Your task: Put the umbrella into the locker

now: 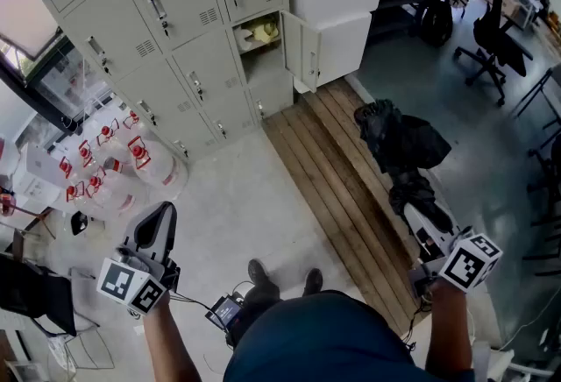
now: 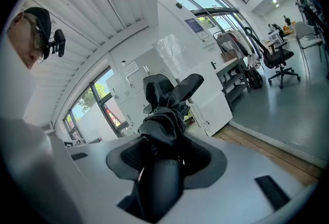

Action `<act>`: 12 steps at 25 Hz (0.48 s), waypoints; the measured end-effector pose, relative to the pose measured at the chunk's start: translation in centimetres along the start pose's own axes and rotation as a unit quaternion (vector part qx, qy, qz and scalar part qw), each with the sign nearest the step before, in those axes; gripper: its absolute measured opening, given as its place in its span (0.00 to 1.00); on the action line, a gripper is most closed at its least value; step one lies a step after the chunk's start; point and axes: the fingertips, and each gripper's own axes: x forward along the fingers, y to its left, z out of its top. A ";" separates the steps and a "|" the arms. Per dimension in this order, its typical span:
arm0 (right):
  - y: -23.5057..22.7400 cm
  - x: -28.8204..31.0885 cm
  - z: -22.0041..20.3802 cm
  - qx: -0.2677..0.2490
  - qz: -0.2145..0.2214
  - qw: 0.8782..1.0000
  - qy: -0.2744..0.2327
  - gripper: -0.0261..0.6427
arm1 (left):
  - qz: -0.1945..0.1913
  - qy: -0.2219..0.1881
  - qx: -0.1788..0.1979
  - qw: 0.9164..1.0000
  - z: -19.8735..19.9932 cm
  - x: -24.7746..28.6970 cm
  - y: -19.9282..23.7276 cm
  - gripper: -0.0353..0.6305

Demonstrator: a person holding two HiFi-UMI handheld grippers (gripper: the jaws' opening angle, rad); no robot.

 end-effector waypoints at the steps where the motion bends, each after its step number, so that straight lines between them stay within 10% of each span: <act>1: 0.0 -0.1 0.0 0.000 0.002 1.000 -0.001 0.34 | -0.001 0.000 0.000 1.000 -0.1 0.0 -0.2 0.08; 12: -0.5 -0.3 0.1 0.009 0.022 1.000 -0.005 0.34 | 0.000 0.002 0.001 1.000 -0.7 0.3 -1.6 0.08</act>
